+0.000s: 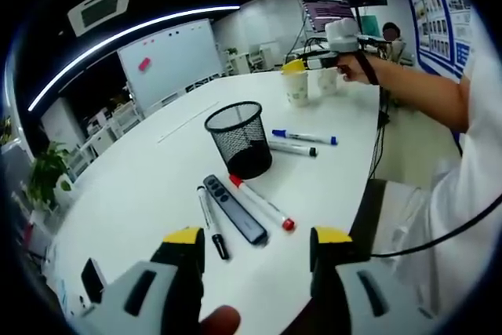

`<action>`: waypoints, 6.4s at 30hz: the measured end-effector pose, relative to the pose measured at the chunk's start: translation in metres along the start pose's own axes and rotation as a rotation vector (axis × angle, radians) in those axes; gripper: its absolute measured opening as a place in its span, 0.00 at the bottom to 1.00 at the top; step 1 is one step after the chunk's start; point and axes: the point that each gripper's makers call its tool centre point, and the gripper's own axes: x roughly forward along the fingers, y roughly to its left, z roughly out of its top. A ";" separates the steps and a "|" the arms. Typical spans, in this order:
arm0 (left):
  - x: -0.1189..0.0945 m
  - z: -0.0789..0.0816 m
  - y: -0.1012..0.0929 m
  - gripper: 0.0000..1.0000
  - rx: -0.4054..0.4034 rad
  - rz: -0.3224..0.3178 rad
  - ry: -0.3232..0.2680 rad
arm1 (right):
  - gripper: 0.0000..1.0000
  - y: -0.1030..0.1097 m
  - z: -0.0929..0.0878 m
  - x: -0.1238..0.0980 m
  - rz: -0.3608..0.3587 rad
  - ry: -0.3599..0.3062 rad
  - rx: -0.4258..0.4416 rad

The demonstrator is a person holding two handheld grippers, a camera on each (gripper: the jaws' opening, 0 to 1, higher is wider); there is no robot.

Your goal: Place the scattered laser pointers and whiteboard markers into the pen holder and stack the scattered paper cups together

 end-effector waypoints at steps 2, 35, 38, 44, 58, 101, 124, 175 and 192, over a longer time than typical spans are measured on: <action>0.000 0.000 -0.001 0.54 0.005 -0.003 -0.002 | 0.58 -0.002 0.000 -0.001 -0.009 -0.002 -0.002; 0.002 0.005 0.001 0.53 0.003 -0.003 -0.016 | 0.59 -0.020 -0.001 -0.011 -0.053 0.012 -0.021; 0.002 0.004 0.003 0.53 0.002 -0.004 -0.018 | 0.60 -0.024 -0.001 -0.013 -0.064 0.011 -0.019; 0.004 0.000 0.004 0.53 -0.001 -0.008 -0.018 | 0.60 -0.029 0.003 -0.017 -0.084 0.007 -0.021; 0.005 0.002 0.007 0.53 -0.002 -0.005 -0.024 | 0.62 -0.030 0.005 -0.022 -0.100 0.015 -0.029; 0.006 -0.002 0.003 0.53 -0.013 -0.014 -0.013 | 0.70 -0.066 -0.013 -0.030 -0.190 0.052 -0.011; 0.006 -0.003 0.005 0.53 -0.017 -0.006 -0.010 | 0.73 -0.080 -0.016 -0.040 -0.246 0.046 0.020; 0.005 -0.008 -0.005 0.53 -0.022 -0.021 -0.003 | 0.67 -0.083 -0.053 -0.057 -0.279 0.149 0.096; 0.007 -0.008 -0.007 0.53 -0.016 -0.028 -0.009 | 0.62 -0.080 -0.058 -0.054 -0.264 0.149 0.118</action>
